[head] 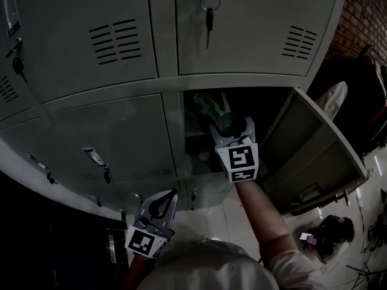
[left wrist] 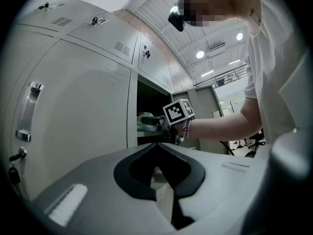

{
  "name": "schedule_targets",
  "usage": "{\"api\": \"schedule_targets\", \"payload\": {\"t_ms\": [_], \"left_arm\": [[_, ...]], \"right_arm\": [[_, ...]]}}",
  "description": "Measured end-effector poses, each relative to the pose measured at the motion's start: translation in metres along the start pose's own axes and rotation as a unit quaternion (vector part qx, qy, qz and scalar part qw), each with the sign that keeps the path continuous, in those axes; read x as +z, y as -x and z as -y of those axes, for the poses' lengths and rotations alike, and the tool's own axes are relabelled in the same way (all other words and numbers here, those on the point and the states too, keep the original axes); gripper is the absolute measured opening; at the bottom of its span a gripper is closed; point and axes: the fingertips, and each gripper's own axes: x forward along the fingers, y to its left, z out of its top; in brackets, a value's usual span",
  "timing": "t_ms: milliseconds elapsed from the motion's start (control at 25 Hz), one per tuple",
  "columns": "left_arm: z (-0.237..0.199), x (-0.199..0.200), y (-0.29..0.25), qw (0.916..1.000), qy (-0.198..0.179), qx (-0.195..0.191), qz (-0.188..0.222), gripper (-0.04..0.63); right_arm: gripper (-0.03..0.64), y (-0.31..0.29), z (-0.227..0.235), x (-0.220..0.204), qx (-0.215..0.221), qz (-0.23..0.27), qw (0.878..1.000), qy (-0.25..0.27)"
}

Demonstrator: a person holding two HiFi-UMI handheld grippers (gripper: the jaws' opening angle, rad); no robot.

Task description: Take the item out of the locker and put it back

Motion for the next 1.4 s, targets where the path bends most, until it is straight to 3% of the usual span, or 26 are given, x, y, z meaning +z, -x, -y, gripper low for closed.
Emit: {"api": "schedule_targets", "payload": {"t_ms": [120, 240, 280, 400, 640, 920, 1200, 1400], "left_arm": [[-0.003, 0.000, 0.002, 1.0000, -0.001, -0.001, -0.001, -0.021], [-0.002, -0.003, 0.010, 0.9998, 0.010, -0.008, -0.015, -0.021], [-0.003, -0.003, 0.013, 0.9998, 0.012, -0.009, -0.016, -0.021], [-0.008, -0.004, 0.024, 0.9998, 0.019, -0.003, -0.008, -0.021], [0.016, -0.013, 0.049, 0.9994, 0.028, -0.020, -0.006, -0.021], [0.090, -0.018, 0.089, 0.9996, 0.021, -0.018, -0.005, -0.021], [0.203, -0.005, 0.145, 0.9991, 0.041, 0.006, 0.011, -0.021], [0.284, 0.008, 0.188, 0.9995, 0.019, 0.023, 0.010, -0.021]], "right_arm": [[0.361, 0.012, 0.005, 0.017, -0.011, 0.033, 0.999, -0.019], [0.352, 0.051, 0.003, 0.043, -0.012, 0.074, 0.996, -0.047], [0.288, 0.067, -0.004, 0.048, -0.004, 0.083, 0.995, -0.052], [0.000, 0.113, -0.033, 0.041, 0.021, 0.082, 0.995, -0.047], [0.000, 0.193, -0.088, 0.001, 0.025, 0.036, 0.997, -0.063], [0.000, 0.282, -0.127, -0.033, 0.043, -0.020, 0.994, -0.096], [0.000, 0.403, -0.144, -0.009, 0.078, -0.002, 0.991, -0.110], [0.000, 0.487, -0.155, 0.008, 0.097, 0.002, 0.989, -0.107]]}}
